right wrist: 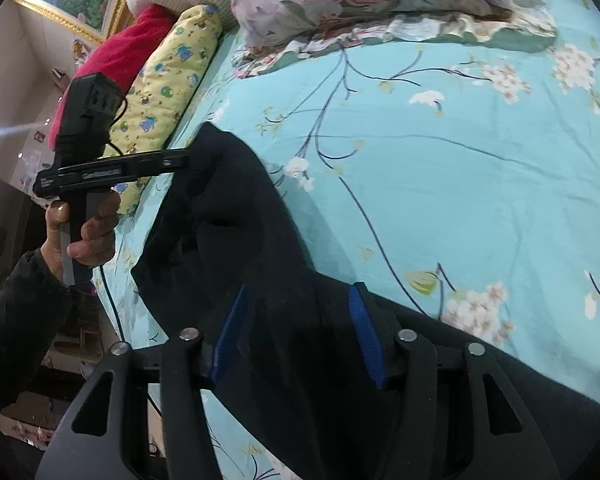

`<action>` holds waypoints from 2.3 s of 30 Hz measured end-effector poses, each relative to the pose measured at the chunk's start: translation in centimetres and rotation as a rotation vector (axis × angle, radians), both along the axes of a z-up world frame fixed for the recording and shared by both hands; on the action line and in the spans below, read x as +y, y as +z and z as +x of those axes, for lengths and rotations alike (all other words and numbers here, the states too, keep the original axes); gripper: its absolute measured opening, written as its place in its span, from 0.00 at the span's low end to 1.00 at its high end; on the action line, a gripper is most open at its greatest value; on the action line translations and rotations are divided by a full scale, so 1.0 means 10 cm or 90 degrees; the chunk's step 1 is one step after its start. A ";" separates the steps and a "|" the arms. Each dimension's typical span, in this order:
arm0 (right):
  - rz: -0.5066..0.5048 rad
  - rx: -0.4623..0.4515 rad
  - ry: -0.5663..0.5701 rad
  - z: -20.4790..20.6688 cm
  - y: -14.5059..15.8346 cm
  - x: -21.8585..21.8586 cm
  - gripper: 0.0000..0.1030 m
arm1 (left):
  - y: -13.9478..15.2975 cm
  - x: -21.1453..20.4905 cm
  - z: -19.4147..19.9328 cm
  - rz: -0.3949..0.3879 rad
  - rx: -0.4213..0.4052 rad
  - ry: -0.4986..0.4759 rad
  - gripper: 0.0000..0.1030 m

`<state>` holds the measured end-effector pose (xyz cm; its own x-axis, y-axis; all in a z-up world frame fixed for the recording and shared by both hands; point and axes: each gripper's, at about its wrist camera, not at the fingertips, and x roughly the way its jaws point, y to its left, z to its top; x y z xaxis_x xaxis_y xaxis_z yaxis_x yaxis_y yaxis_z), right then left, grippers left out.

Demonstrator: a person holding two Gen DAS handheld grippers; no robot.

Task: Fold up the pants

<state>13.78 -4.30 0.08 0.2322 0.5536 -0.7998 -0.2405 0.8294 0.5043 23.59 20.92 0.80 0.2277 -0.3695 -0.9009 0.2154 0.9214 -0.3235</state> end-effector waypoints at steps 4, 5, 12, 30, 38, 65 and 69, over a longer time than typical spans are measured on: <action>-0.011 -0.018 0.032 -0.03 0.05 0.11 0.17 | 0.05 0.03 -0.08 0.007 -0.018 0.002 0.10; -0.015 -0.026 0.037 -0.04 0.08 0.13 0.07 | 0.08 0.04 -0.11 0.008 -0.025 0.005 0.09; -0.017 -0.087 0.068 -0.24 0.37 0.28 0.06 | 0.36 0.09 -0.42 0.020 -0.086 0.040 0.06; -0.037 -0.102 0.206 -0.76 0.36 0.78 0.06 | 0.42 0.55 -1.51 -0.043 -0.143 0.250 0.06; -0.060 -0.074 0.241 -0.89 0.11 0.95 0.06 | 0.16 0.68 -1.82 -0.055 -0.115 0.306 0.06; -0.048 -0.072 0.235 -1.01 0.18 1.03 0.39 | 0.28 0.72 -2.46 -0.146 -0.085 0.411 0.34; -0.038 -0.085 0.193 -0.90 0.32 0.86 0.40 | 0.33 0.65 -2.42 -0.150 -0.080 0.412 0.39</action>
